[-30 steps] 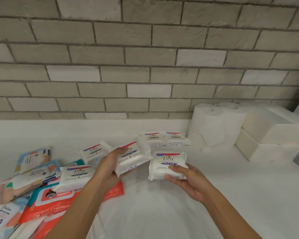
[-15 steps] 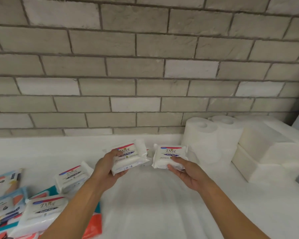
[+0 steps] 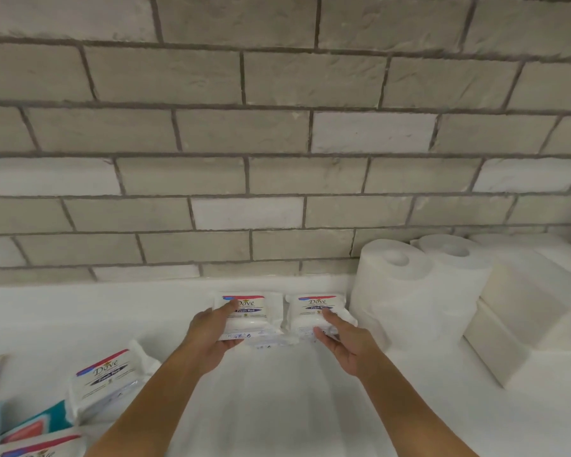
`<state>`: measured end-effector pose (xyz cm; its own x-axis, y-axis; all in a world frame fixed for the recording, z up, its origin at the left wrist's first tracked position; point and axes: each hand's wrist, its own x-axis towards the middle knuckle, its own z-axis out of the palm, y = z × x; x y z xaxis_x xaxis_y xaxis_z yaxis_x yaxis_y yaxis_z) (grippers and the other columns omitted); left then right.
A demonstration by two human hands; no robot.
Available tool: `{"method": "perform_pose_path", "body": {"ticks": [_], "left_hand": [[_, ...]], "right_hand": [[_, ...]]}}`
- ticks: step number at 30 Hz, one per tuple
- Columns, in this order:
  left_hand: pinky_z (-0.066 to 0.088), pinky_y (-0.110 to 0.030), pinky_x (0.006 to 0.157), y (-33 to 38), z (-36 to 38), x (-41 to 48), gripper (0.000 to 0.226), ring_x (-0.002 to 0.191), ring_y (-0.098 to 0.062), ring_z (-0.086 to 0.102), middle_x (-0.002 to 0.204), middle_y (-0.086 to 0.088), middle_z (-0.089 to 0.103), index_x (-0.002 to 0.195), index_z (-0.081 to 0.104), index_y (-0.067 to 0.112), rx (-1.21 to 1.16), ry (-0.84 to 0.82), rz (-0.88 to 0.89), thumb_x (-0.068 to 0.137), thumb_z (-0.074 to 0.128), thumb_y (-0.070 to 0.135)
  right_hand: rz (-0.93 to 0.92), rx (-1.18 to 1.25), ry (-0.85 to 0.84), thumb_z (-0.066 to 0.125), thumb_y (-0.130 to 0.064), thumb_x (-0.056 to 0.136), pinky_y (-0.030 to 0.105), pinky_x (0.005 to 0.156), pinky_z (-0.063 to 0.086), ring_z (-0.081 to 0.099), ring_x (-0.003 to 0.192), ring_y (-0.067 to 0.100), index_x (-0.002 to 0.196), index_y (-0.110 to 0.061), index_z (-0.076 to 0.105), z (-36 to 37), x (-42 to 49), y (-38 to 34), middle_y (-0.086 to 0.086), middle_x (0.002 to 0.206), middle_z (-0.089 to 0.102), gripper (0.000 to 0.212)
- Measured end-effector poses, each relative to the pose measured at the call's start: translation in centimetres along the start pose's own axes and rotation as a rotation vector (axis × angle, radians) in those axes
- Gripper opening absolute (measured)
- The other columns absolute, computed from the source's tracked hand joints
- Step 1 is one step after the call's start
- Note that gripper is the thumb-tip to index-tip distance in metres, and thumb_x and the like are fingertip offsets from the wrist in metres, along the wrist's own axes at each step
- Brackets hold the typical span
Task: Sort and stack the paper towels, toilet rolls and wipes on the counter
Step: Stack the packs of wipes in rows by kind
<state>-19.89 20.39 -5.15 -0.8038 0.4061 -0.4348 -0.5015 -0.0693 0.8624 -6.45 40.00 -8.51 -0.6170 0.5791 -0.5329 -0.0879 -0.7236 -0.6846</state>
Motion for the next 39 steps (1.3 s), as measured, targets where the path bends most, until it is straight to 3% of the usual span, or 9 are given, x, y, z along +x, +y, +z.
{"method": "perform_pose_path", "body": {"ticks": [7, 9, 12, 16, 19, 22, 28, 32, 39], "left_hand": [[0.056, -0.039, 0.067, -1.5, 2.0, 3.3, 0.012, 0.084, -0.029, 0.067, 0.093, -0.016, 0.069, 0.091, 0.065, 0.002, 0.038, 0.079, 0.029, 0.092, 0.066, 0.013], [0.058, -0.042, 0.069, -2.4, 2.4, 4.2, 0.018, 0.088, -0.033, 0.068, 0.099, -0.017, 0.07, 0.098, 0.066, 0.002, 0.101, 0.125, 0.08, 0.091, 0.069, 0.018], [0.058, -0.043, 0.08, -3.7, 3.2, 4.9, 0.056, 0.098, -0.034, 0.066, 0.114, -0.016, 0.067, 0.124, 0.056, 0.006, 0.271, 0.227, 0.153, 0.082, 0.072, 0.039], [0.05, -0.042, 0.091, -4.5, 3.8, 4.3, 0.046, 0.106, -0.034, 0.057, 0.115, -0.012, 0.063, 0.132, 0.046, 0.012, 0.454, 0.326, 0.222, 0.094, 0.056, 0.036], [0.041, -0.047, 0.101, -5.4, 3.8, 4.5, 0.044, 0.116, -0.038, 0.049, 0.124, -0.012, 0.061, 0.132, 0.049, 0.015, 0.684, 0.384, 0.248, 0.095, 0.05, 0.04], [0.034, -0.051, 0.102, -5.9, 4.1, 4.4, 0.045, 0.119, -0.038, 0.046, 0.13, -0.012, 0.057, 0.133, 0.045, 0.016, 0.798, 0.429, 0.233, 0.096, 0.048, 0.042], [0.053, -0.043, 0.085, -6.0, 5.0, 4.2, 0.041, 0.103, -0.034, 0.061, 0.12, -0.017, 0.061, 0.131, 0.046, 0.009, 0.594, 0.319, 0.297, 0.099, 0.049, 0.034], [0.05, -0.049, 0.094, -5.9, 5.8, 3.9, 0.051, 0.109, -0.038, 0.06, 0.123, -0.02, 0.059, 0.137, 0.041, 0.007, 0.581, 0.36, 0.271, 0.098, 0.051, 0.038], [0.051, -0.052, 0.095, -6.1, 5.5, 4.0, 0.063, 0.11, -0.038, 0.059, 0.13, -0.019, 0.055, 0.145, 0.031, 0.013, 0.519, 0.305, 0.244, 0.094, 0.049, 0.044]], "right_hand": [[-0.131, -0.039, 0.104, 0.079, 0.002, 0.077, 0.027, 0.063, 0.062, 0.068, 0.088, 0.028, 0.105, 0.007, 0.068, -0.3, 1.4, 0.0, 0.018, 0.105, 0.071, 0.03], [-0.141, -0.053, 0.14, 0.079, 0.002, 0.077, 0.028, 0.067, 0.061, 0.068, 0.08, 0.025, 0.101, 0.007, 0.069, -0.3, 1.5, 0.4, 0.017, 0.101, 0.072, 0.027], [-0.144, -0.079, 0.222, 0.082, -0.003, 0.075, 0.026, 0.06, 0.059, 0.068, 0.077, 0.023, 0.098, 0.002, 0.07, -0.4, 1.4, 1.0, 0.012, 0.093, 0.072, 0.026], [-0.071, -0.115, 0.258, 0.082, -0.01, 0.077, 0.034, 0.061, 0.06, 0.064, 0.081, 0.027, 0.089, -0.003, 0.065, -0.9, 1.0, 0.7, 0.012, 0.084, 0.065, 0.022], [-0.051, -0.126, 0.226, 0.081, -0.014, 0.078, 0.035, 0.06, 0.061, 0.066, 0.089, 0.031, 0.1, -0.003, 0.067, -1.0, 0.9, 0.8, 0.014, 0.091, 0.068, 0.028], [-0.067, -0.098, 0.19, 0.077, -0.01, 0.083, 0.04, 0.072, 0.06, 0.065, 0.083, 0.027, 0.108, -0.003, 0.065, -0.6, 0.8, 1.0, 0.013, 0.096, 0.068, 0.029], [-0.073, -0.063, 0.154, 0.073, -0.008, 0.085, 0.038, 0.065, 0.063, 0.067, 0.094, 0.031, 0.117, 0.0, 0.064, -0.5, 0.9, 1.1, 0.016, 0.106, 0.069, 0.034], [-0.077, -0.074, 0.133, 0.073, -0.01, 0.086, 0.034, 0.059, 0.061, 0.067, 0.093, 0.03, 0.118, 0.0, 0.064, -0.6, 0.7, 1.1, 0.017, 0.108, 0.068, 0.035], [-0.048, -0.239, 0.081, 0.071, -0.022, 0.09, 0.044, 0.07, 0.059, 0.061, 0.086, 0.034, 0.119, -0.012, 0.06, -1.5, -0.2, 0.9, 0.008, 0.097, 0.061, 0.032]]}}
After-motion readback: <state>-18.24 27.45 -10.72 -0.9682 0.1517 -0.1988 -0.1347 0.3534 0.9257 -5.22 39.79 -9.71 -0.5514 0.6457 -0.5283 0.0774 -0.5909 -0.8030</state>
